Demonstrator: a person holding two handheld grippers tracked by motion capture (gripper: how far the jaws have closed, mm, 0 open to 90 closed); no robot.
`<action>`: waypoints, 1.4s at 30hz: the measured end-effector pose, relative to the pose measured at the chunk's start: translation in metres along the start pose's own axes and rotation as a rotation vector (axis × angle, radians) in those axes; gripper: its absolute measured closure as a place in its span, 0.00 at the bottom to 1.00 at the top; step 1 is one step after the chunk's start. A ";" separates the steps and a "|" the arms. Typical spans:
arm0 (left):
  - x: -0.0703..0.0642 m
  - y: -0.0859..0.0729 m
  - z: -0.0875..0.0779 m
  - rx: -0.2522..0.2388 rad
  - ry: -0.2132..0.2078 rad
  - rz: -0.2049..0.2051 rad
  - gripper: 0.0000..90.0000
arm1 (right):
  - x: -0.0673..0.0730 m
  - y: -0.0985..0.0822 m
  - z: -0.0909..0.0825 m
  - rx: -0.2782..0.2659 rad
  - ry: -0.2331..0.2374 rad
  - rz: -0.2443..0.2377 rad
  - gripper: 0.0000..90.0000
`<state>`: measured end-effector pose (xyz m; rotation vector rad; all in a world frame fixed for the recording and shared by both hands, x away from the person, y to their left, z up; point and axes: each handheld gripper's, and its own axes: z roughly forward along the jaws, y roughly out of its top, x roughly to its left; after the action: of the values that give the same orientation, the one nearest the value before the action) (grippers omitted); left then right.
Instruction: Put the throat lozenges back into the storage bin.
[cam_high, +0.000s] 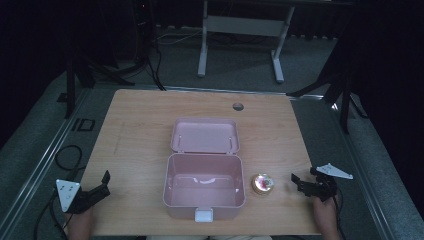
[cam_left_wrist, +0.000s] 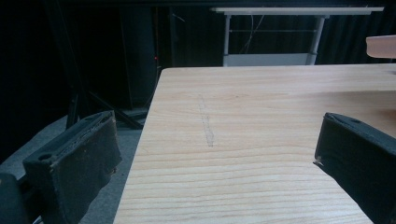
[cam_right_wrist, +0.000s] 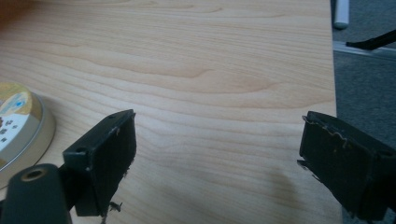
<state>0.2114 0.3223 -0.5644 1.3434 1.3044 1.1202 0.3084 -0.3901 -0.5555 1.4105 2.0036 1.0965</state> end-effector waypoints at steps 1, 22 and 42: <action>0.000 0.000 0.000 -0.001 -0.001 -0.002 0.00 | -0.001 0.000 0.000 0.009 0.012 0.006 0.13; 0.001 0.000 0.001 0.008 -0.030 0.002 0.00 | 0.003 0.021 -0.006 0.419 0.198 -0.244 0.14; 0.001 0.000 0.001 0.009 -0.037 -0.002 0.00 | 0.034 0.047 0.004 0.949 0.204 -0.597 0.16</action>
<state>0.2122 0.3234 -0.5640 1.3630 1.2854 1.0838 0.3253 -0.3496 -0.5172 0.9056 3.0015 -0.0193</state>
